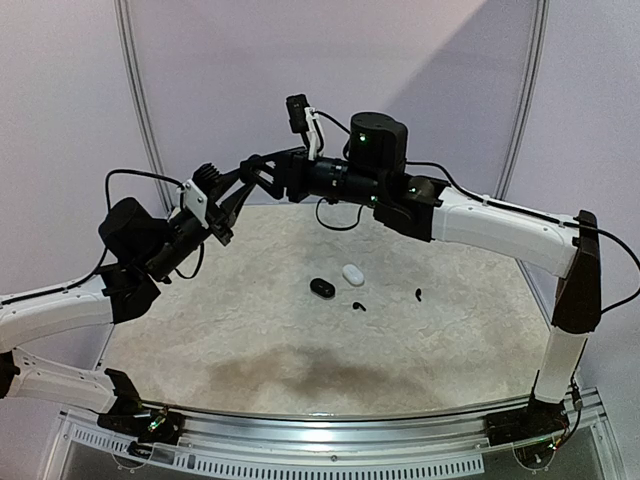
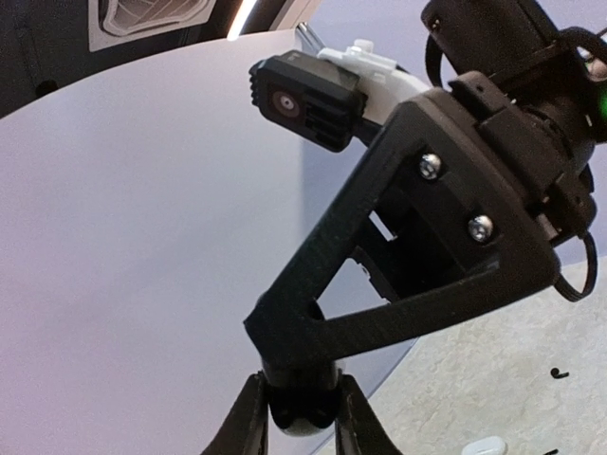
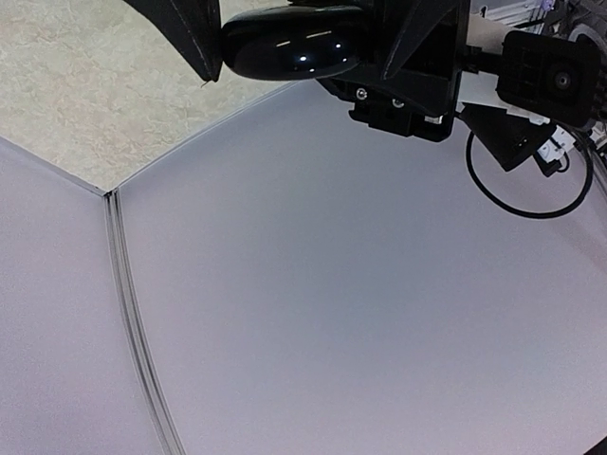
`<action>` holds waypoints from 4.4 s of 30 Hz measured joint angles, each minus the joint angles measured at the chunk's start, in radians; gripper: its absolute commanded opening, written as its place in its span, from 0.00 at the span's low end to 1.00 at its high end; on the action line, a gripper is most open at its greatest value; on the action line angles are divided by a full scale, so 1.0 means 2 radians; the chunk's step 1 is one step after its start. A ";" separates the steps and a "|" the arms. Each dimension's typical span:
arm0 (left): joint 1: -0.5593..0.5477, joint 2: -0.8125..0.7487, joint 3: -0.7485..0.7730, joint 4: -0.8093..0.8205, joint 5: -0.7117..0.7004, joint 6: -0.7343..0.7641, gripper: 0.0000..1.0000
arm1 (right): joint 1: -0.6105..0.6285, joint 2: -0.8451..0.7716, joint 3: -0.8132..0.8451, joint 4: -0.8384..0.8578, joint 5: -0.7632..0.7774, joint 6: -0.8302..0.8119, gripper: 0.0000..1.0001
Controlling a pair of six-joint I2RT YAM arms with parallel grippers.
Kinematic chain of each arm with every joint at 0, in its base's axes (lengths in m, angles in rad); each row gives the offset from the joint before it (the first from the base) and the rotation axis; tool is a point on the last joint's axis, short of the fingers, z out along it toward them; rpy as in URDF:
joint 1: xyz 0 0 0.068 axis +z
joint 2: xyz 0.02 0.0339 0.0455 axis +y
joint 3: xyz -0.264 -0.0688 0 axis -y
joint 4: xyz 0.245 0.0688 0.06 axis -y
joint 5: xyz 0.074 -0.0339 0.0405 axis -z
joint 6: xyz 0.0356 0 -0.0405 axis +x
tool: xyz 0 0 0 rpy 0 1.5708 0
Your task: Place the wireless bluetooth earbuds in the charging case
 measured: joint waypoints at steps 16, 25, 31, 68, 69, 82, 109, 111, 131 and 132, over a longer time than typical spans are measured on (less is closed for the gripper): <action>0.000 -0.028 -0.007 -0.032 0.003 -0.056 0.00 | -0.003 0.005 0.004 -0.002 -0.048 -0.021 0.99; 0.019 -0.071 -0.021 -0.064 0.112 -0.225 0.00 | -0.023 -0.080 -0.087 0.028 -0.159 -0.097 0.99; 0.029 -0.071 -0.021 -0.061 0.217 -0.310 0.00 | -0.024 -0.143 -0.129 0.029 -0.192 -0.171 0.88; 0.026 -0.059 -0.030 -0.057 0.298 -0.318 0.66 | -0.015 -0.076 -0.047 -0.171 -0.225 -0.299 0.00; 0.026 -0.062 -0.033 -0.066 0.298 -0.303 0.67 | -0.014 -0.077 -0.046 -0.184 -0.213 -0.304 0.00; 0.026 -0.077 -0.041 -0.185 0.308 -0.132 0.49 | 0.024 -0.076 0.017 -0.366 -0.059 -0.385 0.00; 0.011 -0.055 -0.038 -0.188 0.291 -0.167 0.11 | 0.040 -0.062 0.034 -0.407 -0.052 -0.432 0.00; 0.011 -0.054 -0.038 -0.188 0.292 -0.169 0.04 | 0.040 -0.062 0.034 -0.408 -0.052 -0.432 0.00; 0.010 -0.052 -0.039 -0.168 0.299 -0.201 0.24 | 0.042 -0.053 0.039 -0.404 -0.052 -0.433 0.00; 0.010 -0.052 -0.039 -0.168 0.300 -0.202 0.29 | 0.042 -0.053 0.039 -0.404 -0.052 -0.433 0.00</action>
